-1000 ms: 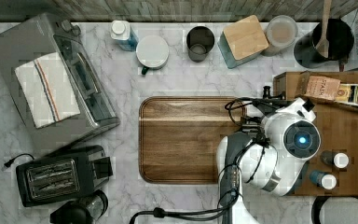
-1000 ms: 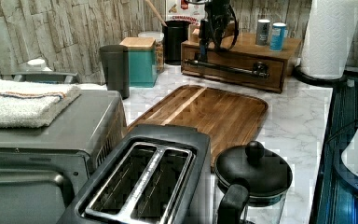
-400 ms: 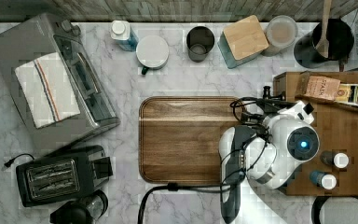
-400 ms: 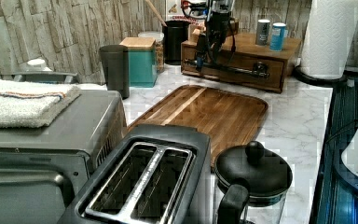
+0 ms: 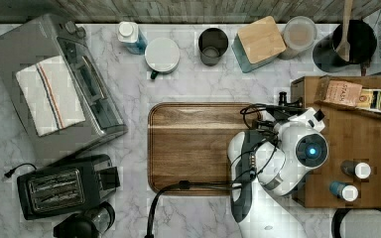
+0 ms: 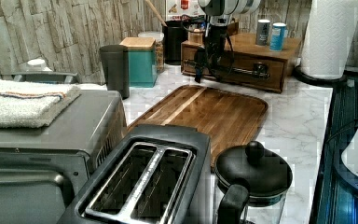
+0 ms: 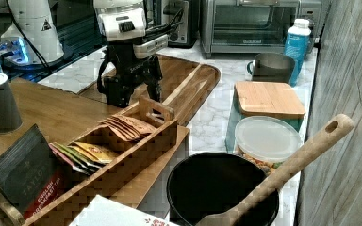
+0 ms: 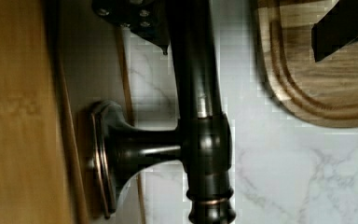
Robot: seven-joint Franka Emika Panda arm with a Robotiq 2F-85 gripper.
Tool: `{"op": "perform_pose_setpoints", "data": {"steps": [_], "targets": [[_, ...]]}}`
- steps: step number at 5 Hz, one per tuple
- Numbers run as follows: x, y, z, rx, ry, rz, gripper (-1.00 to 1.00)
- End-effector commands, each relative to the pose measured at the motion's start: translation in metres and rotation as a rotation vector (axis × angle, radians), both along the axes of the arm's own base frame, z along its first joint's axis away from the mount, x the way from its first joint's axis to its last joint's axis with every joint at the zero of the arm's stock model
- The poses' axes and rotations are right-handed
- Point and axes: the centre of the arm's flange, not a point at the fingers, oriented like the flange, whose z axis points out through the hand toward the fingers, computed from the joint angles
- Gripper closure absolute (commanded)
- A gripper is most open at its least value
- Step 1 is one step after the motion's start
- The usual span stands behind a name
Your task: Open the drawer.
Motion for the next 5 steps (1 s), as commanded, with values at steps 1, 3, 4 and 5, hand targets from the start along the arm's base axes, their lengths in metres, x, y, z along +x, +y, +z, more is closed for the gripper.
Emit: {"op": "perform_pose_setpoints", "data": {"steps": [1,3,4,5], "targets": [[-0.014,0.023,0.035,0.063,0.101,0.009,-1.00],[-0.015,0.102,0.027,0.109,0.105,0.065,-1.00],[-0.016,0.154,0.011,0.105,0.077,0.082,-1.00],[-0.021,0.209,-0.001,0.101,0.057,0.091,-1.00]]}}
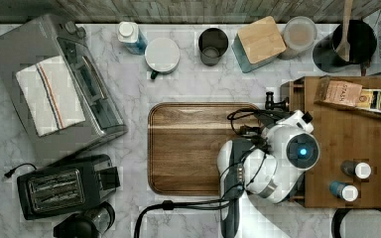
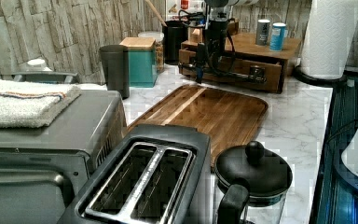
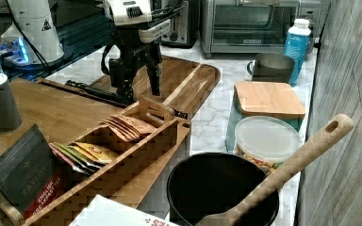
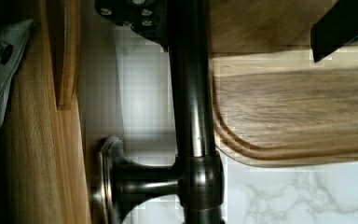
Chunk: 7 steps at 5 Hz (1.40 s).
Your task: Open the drawer.
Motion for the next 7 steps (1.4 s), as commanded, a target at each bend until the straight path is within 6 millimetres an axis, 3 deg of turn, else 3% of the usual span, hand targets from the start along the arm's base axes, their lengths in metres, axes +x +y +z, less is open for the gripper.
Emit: {"op": "perform_pose_setpoints", "data": {"steps": [1,2,3,5,6,7], "targets": [[-0.012,0.218,-0.018,0.087,0.010,0.100,-1.00],[-0.017,0.256,-0.015,0.105,0.001,0.117,-1.00],[-0.019,0.280,-0.006,0.095,0.002,0.127,-1.00],[-0.016,0.300,0.011,0.122,0.032,0.107,-1.00],[-0.015,0.299,0.024,0.186,-0.005,0.239,-1.00],[-0.015,0.299,0.024,0.186,-0.005,0.239,-1.00]]}}
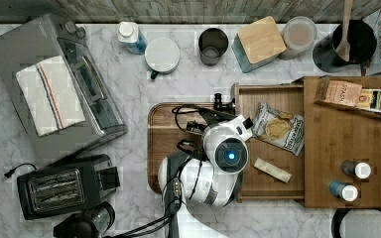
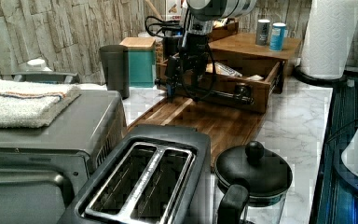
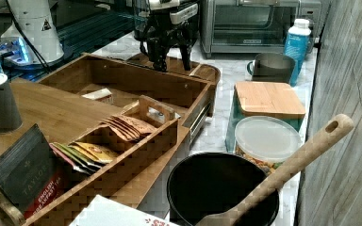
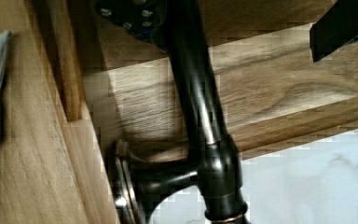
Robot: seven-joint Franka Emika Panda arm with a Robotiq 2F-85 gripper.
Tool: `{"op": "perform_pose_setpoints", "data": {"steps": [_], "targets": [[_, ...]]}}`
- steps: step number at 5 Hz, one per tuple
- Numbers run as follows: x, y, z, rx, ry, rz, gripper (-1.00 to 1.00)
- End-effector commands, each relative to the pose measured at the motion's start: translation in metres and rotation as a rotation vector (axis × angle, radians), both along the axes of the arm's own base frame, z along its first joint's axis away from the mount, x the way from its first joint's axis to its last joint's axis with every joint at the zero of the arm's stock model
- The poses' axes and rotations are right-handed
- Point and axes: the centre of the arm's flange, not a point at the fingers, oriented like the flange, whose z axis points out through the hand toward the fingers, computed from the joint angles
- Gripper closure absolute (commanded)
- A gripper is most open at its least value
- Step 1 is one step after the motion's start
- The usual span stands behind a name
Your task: Open the drawer.
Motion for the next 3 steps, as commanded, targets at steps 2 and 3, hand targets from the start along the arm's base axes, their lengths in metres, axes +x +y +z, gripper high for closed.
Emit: {"op": "perform_pose_setpoints", "data": {"steps": [2,3], "targets": [[-0.0133,0.1517,0.0259,0.082,0.009,0.350,-1.00],[-0.0135,0.1516,0.0257,0.082,0.010,0.350,-1.00]]}}
